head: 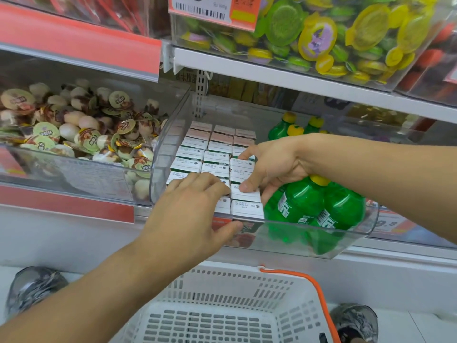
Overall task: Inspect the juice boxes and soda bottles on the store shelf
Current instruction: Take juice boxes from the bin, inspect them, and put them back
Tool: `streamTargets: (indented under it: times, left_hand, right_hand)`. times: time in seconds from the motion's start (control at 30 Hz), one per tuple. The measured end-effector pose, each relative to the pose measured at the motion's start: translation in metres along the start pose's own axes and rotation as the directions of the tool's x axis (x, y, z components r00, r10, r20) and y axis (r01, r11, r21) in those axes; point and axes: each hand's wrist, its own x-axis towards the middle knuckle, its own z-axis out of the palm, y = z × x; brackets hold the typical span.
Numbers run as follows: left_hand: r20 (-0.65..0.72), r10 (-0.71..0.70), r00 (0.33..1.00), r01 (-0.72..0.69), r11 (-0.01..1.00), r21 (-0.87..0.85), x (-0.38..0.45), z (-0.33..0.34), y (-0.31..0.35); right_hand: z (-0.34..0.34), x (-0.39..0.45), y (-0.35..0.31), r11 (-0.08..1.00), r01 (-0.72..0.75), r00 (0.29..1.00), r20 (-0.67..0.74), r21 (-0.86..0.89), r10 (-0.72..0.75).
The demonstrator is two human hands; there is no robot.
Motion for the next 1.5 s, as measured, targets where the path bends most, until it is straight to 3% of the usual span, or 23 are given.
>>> streamTargets:
  times: [0.1, 0.17, 0.23, 0.3, 0.37, 0.53, 0.67, 1.07, 1.2, 1.33, 1.5]
  left_hand:
    - [0.009, 0.000, 1.000, 0.000, 1.000, 0.010, 0.000, 0.000, 0.000]
    - [0.016, -0.002, 1.000, 0.002, 1.000, 0.014, -0.001, -0.001, 0.000]
    - [0.019, 0.000, 1.000, 0.000, 1.000, 0.015, -0.001, -0.001, 0.000]
    - [0.019, 0.000, 1.000, -0.001, 1.000, 0.009, -0.001, -0.002, 0.000]
    - [0.016, -0.001, 1.000, 0.001, 1.000, 0.010, -0.001, -0.002, 0.000]
    - [-0.021, 0.007, 1.000, -0.007, 1.000, 0.028, -0.001, 0.001, -0.001]
    - [-0.043, 0.018, 0.999, -0.016, 0.999, 0.035, -0.002, 0.001, -0.001]
    - [-0.071, 0.029, 0.997, -0.026, 0.999, 0.040, -0.003, -0.001, -0.001]
    - [-0.058, 0.030, 0.998, -0.029, 0.999, 0.020, -0.003, -0.002, 0.000]
    - [-0.044, 0.000, 0.999, -0.005, 0.994, -0.112, -0.005, -0.004, 0.001]
    - [-0.286, -0.083, 0.955, -0.030, 0.928, -0.371, -0.007, -0.014, 0.007]
  right_hand:
    - [0.000, -0.006, -0.007, 0.995, -0.022, 1.000, -0.012, -0.094, 0.021]
    - [-0.005, -0.009, -0.016, 0.937, -0.039, 0.991, -0.131, -0.347, -0.007]
    - [-0.014, -0.008, -0.022, 0.716, -0.065, 0.945, -0.272, -0.695, -0.179]
    - [-0.024, 0.001, -0.022, 0.599, -0.023, 0.863, -0.318, -0.800, -0.392]
    - [-0.034, 0.015, -0.018, 0.567, 0.055, 0.813, -0.293, -0.822, -0.503]
    - [-0.051, 0.041, -0.018, 0.545, 0.099, 0.869, -0.195, -0.833, -0.455]
    - [-0.053, 0.053, -0.023, 0.529, 0.113, 0.874, -0.169, -0.841, -0.456]
    - [-0.050, 0.053, -0.022, 0.547, 0.065, 0.842, -0.248, -0.835, -0.479]
    - [-0.052, 0.025, -0.020, 0.504, 0.074, 0.721, -0.303, -0.861, -0.624]
    - [-0.038, -0.009, -0.001, 0.479, 0.146, 0.498, -0.354, -0.865, -0.791]
    - [-0.003, -0.063, 0.024, 0.431, 0.390, 0.219, -0.373, -0.814, -0.902]
